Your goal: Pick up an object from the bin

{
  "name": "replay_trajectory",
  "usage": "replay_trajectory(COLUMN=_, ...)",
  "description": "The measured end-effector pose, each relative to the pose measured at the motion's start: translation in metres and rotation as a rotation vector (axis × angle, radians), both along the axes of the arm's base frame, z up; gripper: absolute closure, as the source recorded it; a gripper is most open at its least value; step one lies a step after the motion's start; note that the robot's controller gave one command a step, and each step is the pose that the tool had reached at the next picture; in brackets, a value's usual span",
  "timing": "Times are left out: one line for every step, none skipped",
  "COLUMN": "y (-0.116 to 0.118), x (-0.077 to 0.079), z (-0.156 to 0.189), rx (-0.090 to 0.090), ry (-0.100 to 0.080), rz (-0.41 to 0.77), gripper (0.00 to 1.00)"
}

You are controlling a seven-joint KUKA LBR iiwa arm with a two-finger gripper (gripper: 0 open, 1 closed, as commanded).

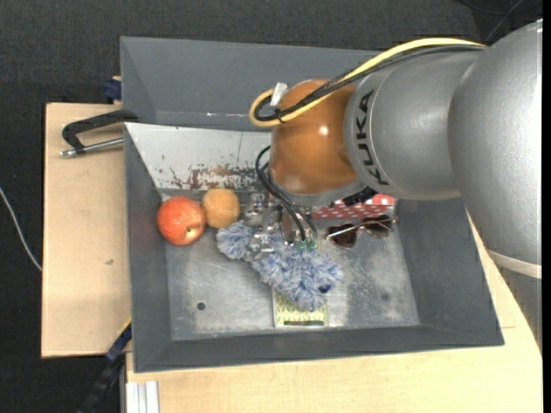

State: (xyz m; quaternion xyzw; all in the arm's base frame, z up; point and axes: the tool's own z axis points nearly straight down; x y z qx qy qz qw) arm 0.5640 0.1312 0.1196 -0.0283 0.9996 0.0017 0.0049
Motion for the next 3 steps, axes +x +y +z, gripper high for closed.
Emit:
replay_trajectory(y=0.000, x=0.000, z=-0.002, rx=-0.001, ry=0.003, rz=0.000, gripper=1.00)
replay_trajectory(y=0.000, x=-0.002, z=0.007, rx=-0.003, ry=0.012, rz=0.000, gripper=1.00)
replay_trajectory(y=0.000, x=-0.002, z=0.026, rx=-0.002, ry=0.010, rz=-0.001, gripper=1.00)
